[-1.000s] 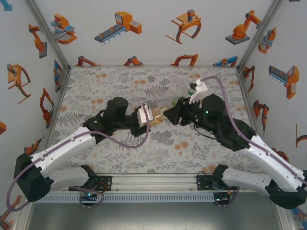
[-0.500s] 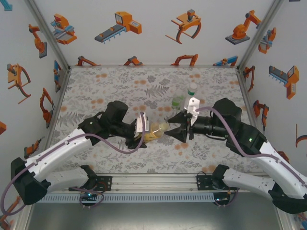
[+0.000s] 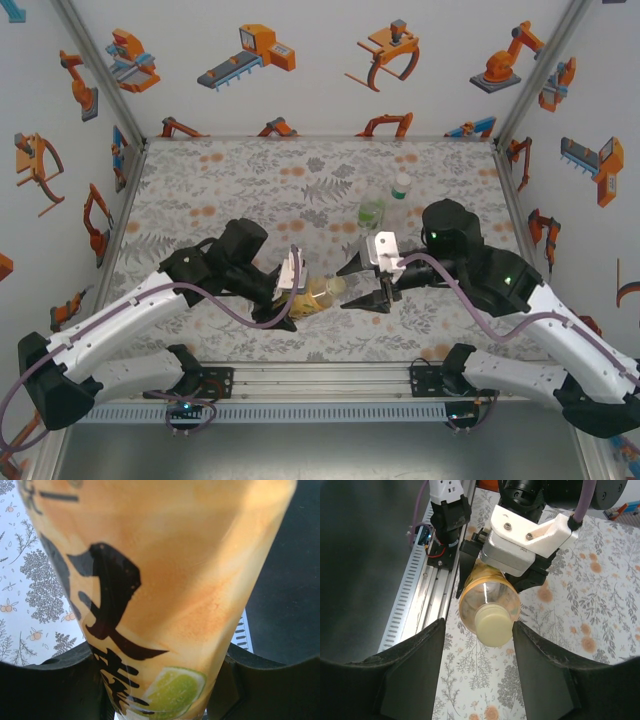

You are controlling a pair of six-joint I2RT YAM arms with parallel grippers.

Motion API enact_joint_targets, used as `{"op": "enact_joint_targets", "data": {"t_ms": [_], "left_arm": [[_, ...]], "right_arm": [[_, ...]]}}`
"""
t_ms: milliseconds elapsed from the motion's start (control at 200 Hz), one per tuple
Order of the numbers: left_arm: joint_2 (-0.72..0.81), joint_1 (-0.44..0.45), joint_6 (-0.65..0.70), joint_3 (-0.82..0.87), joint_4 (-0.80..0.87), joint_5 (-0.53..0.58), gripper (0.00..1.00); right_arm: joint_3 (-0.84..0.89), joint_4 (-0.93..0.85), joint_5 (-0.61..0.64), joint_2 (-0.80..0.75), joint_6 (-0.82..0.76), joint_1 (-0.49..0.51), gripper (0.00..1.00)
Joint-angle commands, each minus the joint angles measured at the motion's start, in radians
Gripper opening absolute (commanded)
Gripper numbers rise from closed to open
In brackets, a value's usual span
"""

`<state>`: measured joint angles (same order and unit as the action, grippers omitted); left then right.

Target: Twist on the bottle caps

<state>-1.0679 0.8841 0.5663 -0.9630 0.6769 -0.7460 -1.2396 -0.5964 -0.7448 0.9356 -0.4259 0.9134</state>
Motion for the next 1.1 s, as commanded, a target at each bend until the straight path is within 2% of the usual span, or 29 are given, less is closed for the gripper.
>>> {"op": "enact_joint_targets", "data": {"t_ms": [0, 245, 526, 771, 881, 991, 1096], "left_arm": [[0.007, 0.006, 0.025, -0.018, 0.024, -0.052, 0.00], [-0.003, 0.010, 0.026, -0.017, 0.026, -0.058, 0.00], [-0.003, 0.010, 0.026, -0.018, 0.024, -0.059, 0.00], [0.000, 0.010, 0.030, -0.021, 0.024, -0.065, 0.00], [0.002, 0.010, 0.034, -0.022, 0.024, -0.064, 0.00], [0.003, 0.010, 0.037, -0.025, 0.024, -0.028, 0.00], [0.015, 0.010, 0.024, -0.014, -0.021, 0.070, 0.00]], "right_arm": [[-0.029, 0.006, -0.028, 0.004, -0.036, 0.004, 0.54], [-0.027, 0.009, -0.032, 0.016, -0.040, 0.003, 0.53], [-0.026, -0.010, -0.018, 0.019, -0.057, 0.003, 0.45], [-0.026, -0.016, 0.005, 0.024, -0.057, 0.004, 0.38], [-0.031, -0.019, 0.014, 0.030, -0.046, 0.004, 0.31], [-0.036, -0.011, 0.052, 0.041, 0.027, 0.004, 0.24], [-0.043, -0.008, 0.132, 0.058, 0.138, 0.003, 0.22]]}}
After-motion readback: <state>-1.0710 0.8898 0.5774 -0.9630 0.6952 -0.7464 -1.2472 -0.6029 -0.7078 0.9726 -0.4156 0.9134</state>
